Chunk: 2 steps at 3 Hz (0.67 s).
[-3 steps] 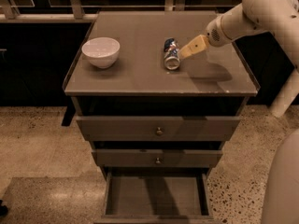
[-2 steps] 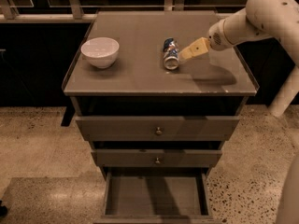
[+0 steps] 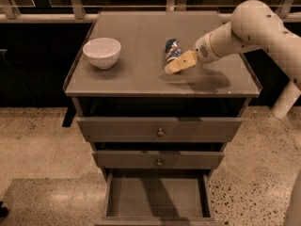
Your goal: Place redbull can into bottom drawer
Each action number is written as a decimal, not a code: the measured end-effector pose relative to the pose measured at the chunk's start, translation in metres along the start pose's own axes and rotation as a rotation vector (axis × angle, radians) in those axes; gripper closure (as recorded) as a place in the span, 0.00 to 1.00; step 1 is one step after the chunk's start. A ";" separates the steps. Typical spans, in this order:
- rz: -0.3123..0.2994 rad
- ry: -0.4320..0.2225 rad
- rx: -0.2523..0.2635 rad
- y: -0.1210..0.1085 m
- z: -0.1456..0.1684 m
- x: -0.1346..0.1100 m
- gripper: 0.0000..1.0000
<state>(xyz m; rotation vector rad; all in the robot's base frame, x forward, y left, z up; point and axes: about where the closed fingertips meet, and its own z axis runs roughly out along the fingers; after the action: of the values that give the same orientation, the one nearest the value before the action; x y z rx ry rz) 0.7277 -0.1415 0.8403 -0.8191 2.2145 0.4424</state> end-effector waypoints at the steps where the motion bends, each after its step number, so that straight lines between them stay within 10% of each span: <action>1: -0.020 0.003 -0.029 0.014 0.019 -0.006 0.00; 2: -0.080 -0.031 -0.028 0.024 0.043 -0.026 0.00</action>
Offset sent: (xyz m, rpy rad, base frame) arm 0.0421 0.0816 -0.0029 -0.0142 -0.1444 0.1075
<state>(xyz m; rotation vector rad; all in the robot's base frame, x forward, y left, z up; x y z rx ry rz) 0.7474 -0.0902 0.8313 -0.9060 2.1432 0.4454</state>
